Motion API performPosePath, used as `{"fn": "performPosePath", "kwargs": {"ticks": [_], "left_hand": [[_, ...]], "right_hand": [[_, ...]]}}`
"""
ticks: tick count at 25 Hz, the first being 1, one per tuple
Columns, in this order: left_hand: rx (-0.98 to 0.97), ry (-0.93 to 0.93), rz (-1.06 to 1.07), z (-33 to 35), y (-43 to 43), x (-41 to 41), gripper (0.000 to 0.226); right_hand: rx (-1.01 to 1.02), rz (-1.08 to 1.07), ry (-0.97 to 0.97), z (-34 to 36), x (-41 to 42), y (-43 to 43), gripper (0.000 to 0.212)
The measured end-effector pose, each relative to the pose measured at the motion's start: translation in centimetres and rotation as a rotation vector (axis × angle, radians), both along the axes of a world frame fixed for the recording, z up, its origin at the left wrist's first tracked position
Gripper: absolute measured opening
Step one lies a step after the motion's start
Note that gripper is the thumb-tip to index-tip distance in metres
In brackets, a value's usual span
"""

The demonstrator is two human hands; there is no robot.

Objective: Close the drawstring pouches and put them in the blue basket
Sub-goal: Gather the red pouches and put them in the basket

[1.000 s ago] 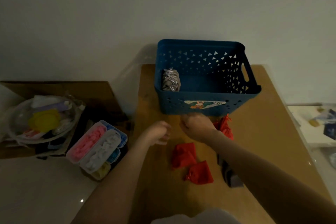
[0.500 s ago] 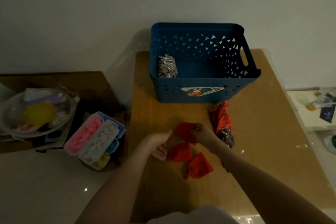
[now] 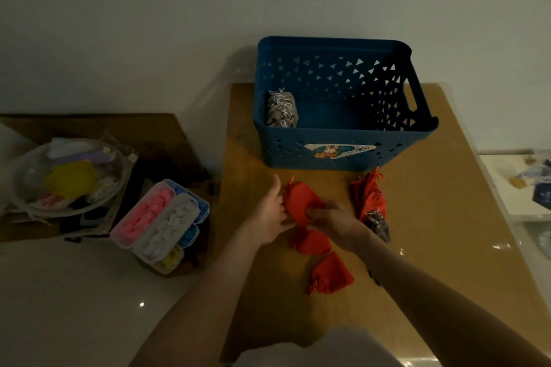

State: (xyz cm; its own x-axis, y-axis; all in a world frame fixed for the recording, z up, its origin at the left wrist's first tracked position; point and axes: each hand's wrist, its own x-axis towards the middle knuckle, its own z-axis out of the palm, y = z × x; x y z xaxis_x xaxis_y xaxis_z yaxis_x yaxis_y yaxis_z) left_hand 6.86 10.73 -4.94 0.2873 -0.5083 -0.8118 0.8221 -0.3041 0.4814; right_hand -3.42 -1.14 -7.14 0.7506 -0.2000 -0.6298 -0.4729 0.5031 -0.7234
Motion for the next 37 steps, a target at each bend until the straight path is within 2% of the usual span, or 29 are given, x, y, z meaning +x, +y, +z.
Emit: {"fn": "performPosePath", "kwargs": {"ticks": [2, 3, 5, 7, 8, 10, 11, 14, 15, 17, 20, 22, 25, 28, 29, 30, 32, 33, 34, 36, 37], "left_hand": [[0.075, -0.130, 0.003, -0.6, 0.2, -0.2, 0.064], [0.117, -0.188, 0.029, -0.9, 0.4, -0.2, 0.059], [0.174, -0.261, 0.086, -1.7, 1.0, 0.1, 0.051], [0.189, -0.259, 0.132, -2.2, 1.6, 0.5, 0.048], [0.195, -0.249, 0.136, -2.3, 1.9, 0.7, 0.049], [0.230, -0.258, 0.115, -2.8, 2.6, 0.7, 0.048], [0.250, -0.280, 0.107, -2.9, 2.9, 0.7, 0.046], [0.275, -0.349, 0.073, -3.7, 3.6, 1.0, 0.040], [0.256, -0.353, 0.043, -3.7, 3.7, 0.9, 0.040], [0.188, -0.300, -0.035, -3.2, 3.2, 0.4, 0.040], [0.097, -0.126, -0.107, -2.0, 1.8, -0.2, 0.055], [0.070, -0.086, -0.144, -1.5, 1.1, -0.5, 0.054], [0.068, -0.178, -0.160, -1.4, 0.7, -1.4, 0.039], [0.122, -0.280, -0.053, -2.0, 0.9, -1.3, 0.040], [0.138, -0.289, -0.002, -2.0, 1.1, -0.9, 0.039], [0.165, -0.301, 0.030, -1.9, 1.4, -0.5, 0.038], [0.227, -0.334, 0.043, -2.1, 2.1, 0.3, 0.037], [0.245, -0.352, 0.035, -2.2, 2.4, 0.4, 0.037], [0.250, -0.367, 0.025, -2.3, 2.8, 0.5, 0.038], [0.255, -0.403, -0.014, -2.8, 3.3, 0.5, 0.041], [0.271, -0.432, -0.050, -3.0, 3.6, 0.6, 0.044]], "right_hand": [[-0.100, 0.160, 0.047, -0.3, 0.2, -0.1, 0.046], [-0.275, 0.330, 0.117, -0.2, 0.3, 0.1, 0.059], [-0.791, 0.747, 0.290, -0.9, 0.2, 0.5, 0.077], [-1.193, 1.023, 0.392, -1.5, -0.3, 1.2, 0.066], [-1.281, 1.087, 0.426, -2.1, -0.5, 1.3, 0.059], [-1.244, 1.036, 0.452, -2.2, -0.9, 1.2, 0.052], [-1.097, 0.855, 0.423, -2.2, -1.0, 0.7, 0.050], [-0.376, 0.244, 0.196, -0.4, -1.1, -0.3, 0.028], [-0.264, 0.153, 0.125, 0.2, -1.1, -0.5, 0.021], [-0.160, 0.122, 0.034, 0.8, -0.7, -0.4, 0.017], [-0.262, 0.219, 0.055, 1.0, 0.0, 0.4, 0.021], [-0.323, 0.219, 0.096, 1.0, 0.3, 0.7, 0.026], [-0.370, 0.211, 0.095, 1.0, 0.4, 1.0, 0.032], [-0.439, 0.225, 0.122, 0.6, -0.1, 1.3, 0.044], [-0.494, 0.294, 0.167, 0.3, -0.5, 1.3, 0.052], [-0.577, 0.464, 0.246, -0.1, -1.1, 1.3, 0.066], [-0.843, 0.974, 0.421, -1.6, -2.1, 1.9, 0.087], [-0.975, 1.164, 0.450, -2.2, -2.5, 2.3, 0.081], [-1.070, 1.258, 0.446, -2.4, -2.7, 2.8, 0.067], [-1.129, 1.261, 0.380, -1.8, -2.5, 3.5, 0.040], [-1.097, 1.206, 0.346, -1.3, -2.3, 3.5, 0.037]]}}
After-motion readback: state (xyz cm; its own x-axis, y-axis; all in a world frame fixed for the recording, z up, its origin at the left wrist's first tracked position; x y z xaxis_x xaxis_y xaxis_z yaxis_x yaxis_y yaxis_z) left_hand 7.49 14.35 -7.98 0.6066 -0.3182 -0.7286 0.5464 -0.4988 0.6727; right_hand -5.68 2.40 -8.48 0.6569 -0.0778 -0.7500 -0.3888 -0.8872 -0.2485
